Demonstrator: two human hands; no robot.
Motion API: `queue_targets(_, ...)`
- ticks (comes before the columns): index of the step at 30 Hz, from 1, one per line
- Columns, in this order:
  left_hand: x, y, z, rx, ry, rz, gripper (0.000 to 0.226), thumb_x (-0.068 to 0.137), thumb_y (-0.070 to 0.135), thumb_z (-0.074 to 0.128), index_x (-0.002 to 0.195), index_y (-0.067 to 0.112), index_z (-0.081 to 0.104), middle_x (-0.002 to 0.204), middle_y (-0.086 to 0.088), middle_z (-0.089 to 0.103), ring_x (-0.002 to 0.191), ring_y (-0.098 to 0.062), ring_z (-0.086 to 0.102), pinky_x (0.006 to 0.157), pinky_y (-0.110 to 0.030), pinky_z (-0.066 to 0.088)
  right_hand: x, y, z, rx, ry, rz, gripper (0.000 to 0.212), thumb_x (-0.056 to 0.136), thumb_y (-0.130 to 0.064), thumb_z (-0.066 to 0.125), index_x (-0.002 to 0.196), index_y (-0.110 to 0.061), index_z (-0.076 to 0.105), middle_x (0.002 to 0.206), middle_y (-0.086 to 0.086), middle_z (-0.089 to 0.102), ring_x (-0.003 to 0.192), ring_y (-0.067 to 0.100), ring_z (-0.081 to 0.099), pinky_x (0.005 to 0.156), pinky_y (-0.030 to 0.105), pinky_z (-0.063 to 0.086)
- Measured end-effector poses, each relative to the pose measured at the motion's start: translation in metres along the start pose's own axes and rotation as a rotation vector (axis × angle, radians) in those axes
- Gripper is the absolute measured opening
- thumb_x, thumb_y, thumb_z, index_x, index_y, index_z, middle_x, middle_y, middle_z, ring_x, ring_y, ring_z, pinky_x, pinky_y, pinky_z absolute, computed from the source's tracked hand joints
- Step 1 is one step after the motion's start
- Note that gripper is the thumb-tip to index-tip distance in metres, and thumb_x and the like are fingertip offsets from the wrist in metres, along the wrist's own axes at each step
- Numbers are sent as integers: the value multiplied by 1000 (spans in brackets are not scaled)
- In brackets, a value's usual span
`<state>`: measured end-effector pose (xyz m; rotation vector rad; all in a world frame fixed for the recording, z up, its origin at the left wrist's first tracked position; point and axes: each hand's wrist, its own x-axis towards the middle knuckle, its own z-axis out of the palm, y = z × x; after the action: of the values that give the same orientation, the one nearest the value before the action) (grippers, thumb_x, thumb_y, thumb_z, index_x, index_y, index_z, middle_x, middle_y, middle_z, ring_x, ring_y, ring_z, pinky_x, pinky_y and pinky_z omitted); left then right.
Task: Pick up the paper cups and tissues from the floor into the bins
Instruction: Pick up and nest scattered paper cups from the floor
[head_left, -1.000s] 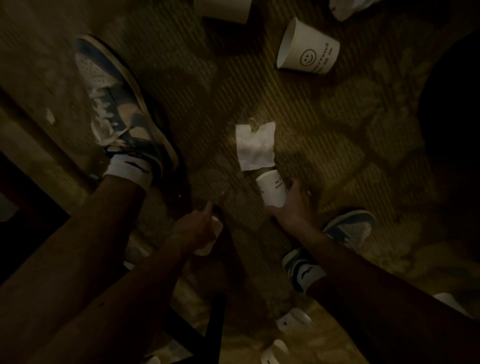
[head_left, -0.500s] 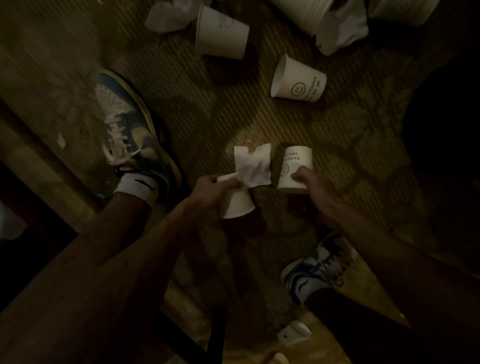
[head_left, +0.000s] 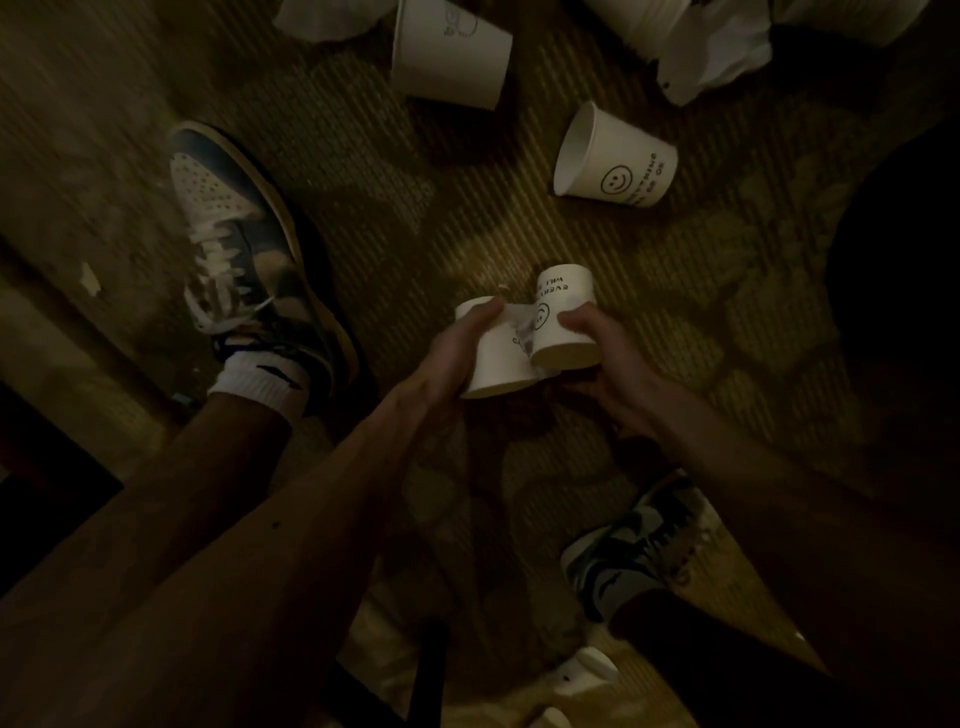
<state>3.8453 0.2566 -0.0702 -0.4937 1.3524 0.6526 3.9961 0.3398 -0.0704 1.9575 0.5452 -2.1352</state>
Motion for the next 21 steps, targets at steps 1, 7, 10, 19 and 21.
queue_targets(1, 0, 2, 3, 19, 0, -7, 52, 94, 42, 57, 132, 7, 56, 125, -20, 65, 118, -37, 62, 104, -51, 47, 0, -2, -1, 5, -6, 3, 56, 73, -40, 66, 120, -11, 62, 112, 15, 70, 98, 29, 69, 71, 37, 57)
queue_targets(7, -13, 18, 12, 110, -33, -1, 57, 88, 46, 64, 129, 8, 58, 120, -17, 69, 112, -34, 66, 101, -50, 50, -14, -19, -5, 30, -77, 7, 32, 88, -35, 60, 115, -18, 62, 113, 10, 71, 104, 25, 67, 82, 40, 57)
queue_targets(10, -32, 33, 17, 174, -89, 37, 65, 72, 50, 71, 122, 10, 63, 113, -13, 72, 102, -29, 70, 85, -41, 59, -31, -33, -3, -35, -128, -29, 44, 84, -46, 65, 119, -18, 63, 112, 8, 73, 104, 24, 70, 84, 41, 58)
queue_targets(19, -104, 108, 33, 169, -217, 105, 61, 74, 44, 69, 126, 13, 60, 113, -16, 72, 97, -31, 72, 70, -40, 60, -95, -111, 14, -34, -228, -85, 62, 83, -63, 54, 128, -21, 60, 116, 10, 72, 105, 25, 69, 81, 40, 58)
queue_targets(21, -122, 125, 39, 202, -153, 184, 32, 90, 41, 59, 111, 18, 63, 95, -5, 77, 83, -20, 74, 63, -31, 60, -114, -128, 20, 2, -205, -105, 65, 86, -64, 51, 132, -19, 57, 120, 12, 70, 109, 28, 67, 86, 45, 56)
